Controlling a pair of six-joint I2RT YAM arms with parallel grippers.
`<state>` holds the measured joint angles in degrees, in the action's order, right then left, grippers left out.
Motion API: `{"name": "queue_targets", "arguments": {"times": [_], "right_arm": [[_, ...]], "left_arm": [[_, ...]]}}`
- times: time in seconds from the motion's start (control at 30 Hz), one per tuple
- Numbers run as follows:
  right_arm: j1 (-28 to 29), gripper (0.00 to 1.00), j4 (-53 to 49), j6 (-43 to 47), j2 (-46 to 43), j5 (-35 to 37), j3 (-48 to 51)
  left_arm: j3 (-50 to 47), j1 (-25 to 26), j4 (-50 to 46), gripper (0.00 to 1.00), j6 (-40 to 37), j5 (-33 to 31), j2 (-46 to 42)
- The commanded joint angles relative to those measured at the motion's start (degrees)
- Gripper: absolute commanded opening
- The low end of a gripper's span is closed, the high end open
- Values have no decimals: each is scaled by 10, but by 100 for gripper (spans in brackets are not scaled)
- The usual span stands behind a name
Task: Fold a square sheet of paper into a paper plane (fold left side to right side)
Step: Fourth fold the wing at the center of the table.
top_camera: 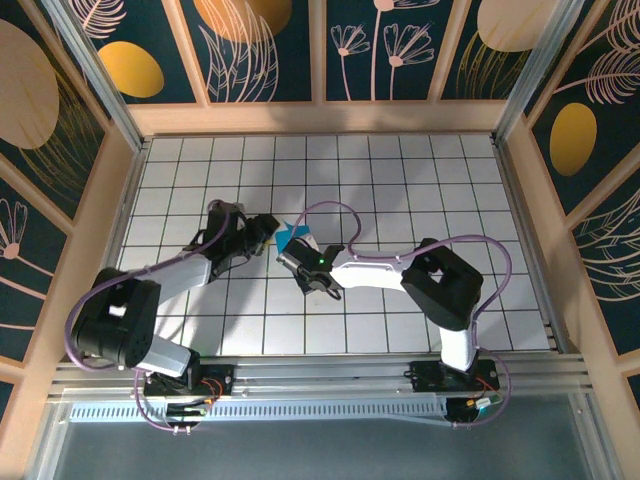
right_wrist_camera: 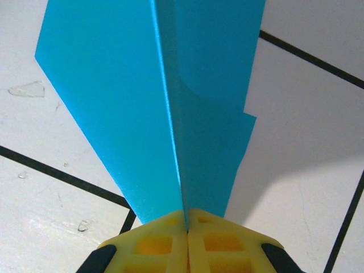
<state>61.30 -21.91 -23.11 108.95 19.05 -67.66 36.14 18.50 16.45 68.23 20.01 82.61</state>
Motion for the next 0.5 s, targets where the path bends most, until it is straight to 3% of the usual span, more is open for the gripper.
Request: {"name": "queue_targets", "arguments": {"times": [0.0, 0.13, 0.3, 0.47], "right_arm": [[8, 8, -14, 15, 12, -3, -8], [9, 8, -20, 19, 19, -11, -14], [2, 8, -27, 23, 13, -52, -15], [-24, 8, -30, 27, -4, -168, -10]], "left_arm": [[-6, -32, -90, 51, -48, -12, -48], [-12, -68, -120, 53, -74, 0, -79], [-3, -76, -146, 54, -116, 18, -78], [3, -75, -147, 51, -165, 59, -58]]}}
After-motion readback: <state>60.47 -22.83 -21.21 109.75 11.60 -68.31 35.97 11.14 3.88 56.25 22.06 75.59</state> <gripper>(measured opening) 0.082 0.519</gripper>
